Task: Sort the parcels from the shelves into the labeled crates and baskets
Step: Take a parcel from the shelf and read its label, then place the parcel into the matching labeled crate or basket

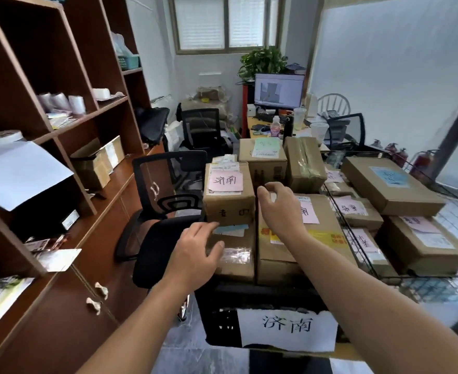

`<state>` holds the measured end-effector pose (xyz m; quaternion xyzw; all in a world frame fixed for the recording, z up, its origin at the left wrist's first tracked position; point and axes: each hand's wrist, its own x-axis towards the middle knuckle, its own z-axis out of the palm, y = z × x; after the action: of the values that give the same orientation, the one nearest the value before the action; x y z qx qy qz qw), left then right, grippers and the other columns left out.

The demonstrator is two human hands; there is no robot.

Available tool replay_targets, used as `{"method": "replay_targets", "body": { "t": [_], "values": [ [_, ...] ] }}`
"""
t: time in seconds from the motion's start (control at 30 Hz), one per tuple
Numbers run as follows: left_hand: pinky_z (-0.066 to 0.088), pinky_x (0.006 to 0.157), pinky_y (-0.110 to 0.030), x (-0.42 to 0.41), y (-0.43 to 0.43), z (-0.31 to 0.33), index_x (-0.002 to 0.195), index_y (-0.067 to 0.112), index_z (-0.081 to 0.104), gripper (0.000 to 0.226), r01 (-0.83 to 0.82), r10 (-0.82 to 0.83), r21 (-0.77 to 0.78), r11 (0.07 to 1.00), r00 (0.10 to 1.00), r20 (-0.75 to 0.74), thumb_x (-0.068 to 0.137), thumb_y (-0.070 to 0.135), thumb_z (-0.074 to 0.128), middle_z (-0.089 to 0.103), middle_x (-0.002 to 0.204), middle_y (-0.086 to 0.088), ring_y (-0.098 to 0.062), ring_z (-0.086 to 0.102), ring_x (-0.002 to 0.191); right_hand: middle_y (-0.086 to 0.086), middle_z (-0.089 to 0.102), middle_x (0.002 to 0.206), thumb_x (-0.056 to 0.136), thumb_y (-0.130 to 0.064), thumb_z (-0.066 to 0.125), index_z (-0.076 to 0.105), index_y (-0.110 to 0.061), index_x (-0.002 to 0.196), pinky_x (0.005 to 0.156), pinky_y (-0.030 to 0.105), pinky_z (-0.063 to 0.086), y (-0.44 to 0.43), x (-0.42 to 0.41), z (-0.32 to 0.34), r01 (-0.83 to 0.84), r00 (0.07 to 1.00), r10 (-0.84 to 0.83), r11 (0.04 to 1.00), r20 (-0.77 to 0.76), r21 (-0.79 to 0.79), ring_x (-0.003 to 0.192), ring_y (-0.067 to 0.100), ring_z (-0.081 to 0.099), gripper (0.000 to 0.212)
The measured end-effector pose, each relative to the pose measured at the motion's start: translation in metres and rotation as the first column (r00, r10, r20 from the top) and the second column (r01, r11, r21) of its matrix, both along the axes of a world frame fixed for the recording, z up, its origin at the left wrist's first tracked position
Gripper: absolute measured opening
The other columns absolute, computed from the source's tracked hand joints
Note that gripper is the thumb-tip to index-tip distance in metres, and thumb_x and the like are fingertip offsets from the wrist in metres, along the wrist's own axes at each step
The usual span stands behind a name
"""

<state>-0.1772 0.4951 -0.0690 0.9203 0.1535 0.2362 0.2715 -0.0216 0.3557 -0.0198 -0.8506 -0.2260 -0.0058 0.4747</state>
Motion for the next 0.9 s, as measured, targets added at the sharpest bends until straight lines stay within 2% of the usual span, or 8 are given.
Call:
{"method": "replay_targets", "body": {
  "t": [0.13,0.23,0.3,0.4,0.5,0.6,0.73,0.9],
  "values": [
    [0.033,0.106,-0.022,0.007,-0.005,0.013,0.136,0.02,0.053,0.042,0.164,-0.168,0.06,0.985,0.984,0.063,0.095,0.028,0.059,0.053,0.131,0.009,-0.006,0.043,0.124,0.006,0.054,0.143,0.103,-0.044,0.049,0.058,-0.016,0.138,0.1,0.038,0.043,-0.037,-0.013,-0.011,0.104,0.982,-0.064,0.969,0.179,-0.226,0.128,0.025,0.051,0.046],
    [0.036,0.106,-0.024,0.009,-0.011,0.018,0.137,0.02,0.053,0.044,0.285,-0.291,0.074,0.956,0.954,0.073,0.095,0.027,0.059,0.054,0.131,0.008,-0.007,0.044,0.124,0.006,0.053,0.144,0.102,-0.053,0.045,0.054,-0.02,0.141,0.097,0.041,0.048,-0.062,-0.035,-0.013,0.167,0.968,-0.048,0.855,0.246,-0.491,0.126,0.029,0.055,0.052],
    [0.039,0.106,-0.028,0.01,-0.014,0.018,0.137,0.021,0.053,0.044,0.353,-0.36,0.11,0.929,0.932,0.047,0.095,0.028,0.059,0.054,0.131,0.007,-0.01,0.044,0.123,0.004,0.054,0.142,0.102,-0.057,0.04,0.051,-0.024,0.141,0.094,0.042,0.05,-0.08,-0.056,-0.014,0.209,0.963,-0.053,0.766,0.263,-0.609,0.124,0.03,0.056,0.052],
    [0.04,0.105,-0.033,0.01,-0.024,0.019,0.137,0.021,0.052,0.043,0.432,-0.437,0.115,0.894,0.9,0.016,0.095,0.029,0.058,0.054,0.133,0.004,-0.015,0.044,0.123,0.002,0.056,0.139,0.102,-0.057,0.041,0.052,-0.026,0.14,0.09,0.041,0.052,-0.11,-0.089,-0.019,0.31,0.943,-0.148,0.718,0.298,-0.623,0.122,0.028,0.058,0.05],
    [0.038,0.104,-0.033,0.01,-0.05,0.022,0.136,0.02,0.053,0.042,0.506,-0.508,0.08,0.859,0.861,0.009,0.096,0.03,0.056,0.054,0.134,0.001,-0.019,0.045,0.126,0.003,0.053,0.143,0.102,-0.055,0.043,0.051,-0.023,0.141,0.094,0.044,0.052,-0.146,-0.124,-0.028,0.413,0.911,-0.319,0.693,0.263,-0.591,0.125,0.028,0.056,0.051],
    [0.037,0.105,-0.036,0.006,-0.09,0.021,0.14,0.02,0.049,0.045,0.576,-0.573,0.091,0.813,0.818,-0.055,0.097,0.034,0.053,0.05,0.139,-0.001,-0.022,0.044,0.128,0.002,0.053,0.144,0.102,-0.054,0.044,0.049,-0.023,0.145,0.097,0.042,0.049,-0.187,-0.161,-0.038,0.479,0.87,-0.429,0.624,0.241,-0.618,0.126,0.028,0.055,0.054],
    [0.037,0.106,-0.04,-0.006,-0.159,0.013,0.146,0.021,0.04,0.054,0.703,-0.674,0.207,0.68,0.711,-0.203,0.097,0.042,0.048,0.046,0.144,-0.001,-0.025,0.042,0.13,0.005,0.053,0.143,0.101,-0.057,0.042,0.048,-0.024,0.145,0.101,0.043,0.048,-0.246,-0.217,-0.042,0.532,0.809,-0.547,0.524,0.216,-0.665,0.128,0.029,0.053,0.055],
    [0.041,0.101,-0.041,-0.038,-0.268,0.007,0.143,0.024,0.042,0.048,0.825,-0.768,0.277,0.493,0.562,-0.306,0.097,0.04,0.045,0.05,0.14,-0.003,-0.031,0.047,0.124,0.007,0.053,0.143,0.101,-0.057,0.037,0.047,-0.024,0.143,0.1,0.045,0.044,-0.338,-0.307,-0.046,0.578,0.684,-0.691,0.318,0.233,-0.751,0.126,0.033,0.053,0.055]
  ]
}}
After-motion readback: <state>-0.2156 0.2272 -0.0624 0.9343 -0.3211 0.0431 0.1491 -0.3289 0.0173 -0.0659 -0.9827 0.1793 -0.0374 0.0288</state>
